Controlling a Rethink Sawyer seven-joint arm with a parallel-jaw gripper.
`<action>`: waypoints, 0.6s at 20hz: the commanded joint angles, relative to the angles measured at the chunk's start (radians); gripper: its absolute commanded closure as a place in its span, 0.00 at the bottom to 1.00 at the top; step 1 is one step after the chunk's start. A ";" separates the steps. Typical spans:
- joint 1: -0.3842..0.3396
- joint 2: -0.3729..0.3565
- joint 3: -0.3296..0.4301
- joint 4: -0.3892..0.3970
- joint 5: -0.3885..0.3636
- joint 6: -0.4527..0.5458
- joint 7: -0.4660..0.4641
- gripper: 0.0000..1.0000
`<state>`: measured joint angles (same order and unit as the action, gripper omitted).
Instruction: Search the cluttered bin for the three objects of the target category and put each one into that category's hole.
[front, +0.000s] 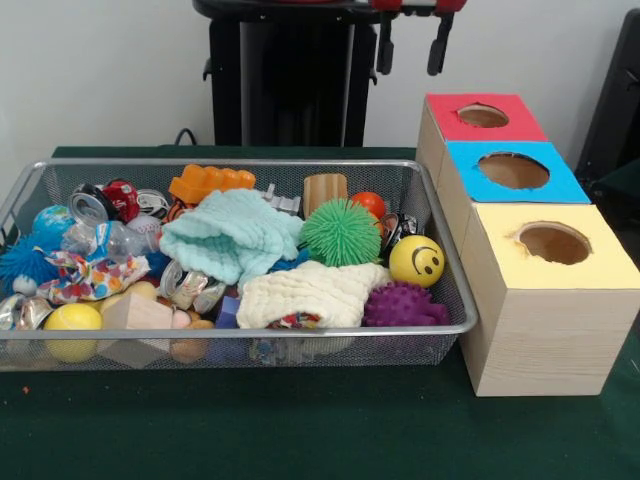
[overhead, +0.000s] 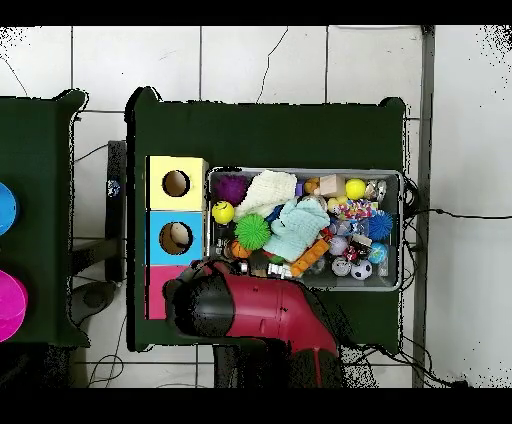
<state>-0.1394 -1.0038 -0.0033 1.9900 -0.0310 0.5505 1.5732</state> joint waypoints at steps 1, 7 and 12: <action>-0.043 0.085 0.057 -0.242 -0.078 0.175 -0.015 0.00; -0.090 0.120 0.091 -0.362 -0.104 0.261 -0.085 0.00; -0.145 0.152 0.129 -0.433 -0.126 0.299 -0.135 0.00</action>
<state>-0.2284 -0.9228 0.0234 1.7080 -0.1018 0.7095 1.5732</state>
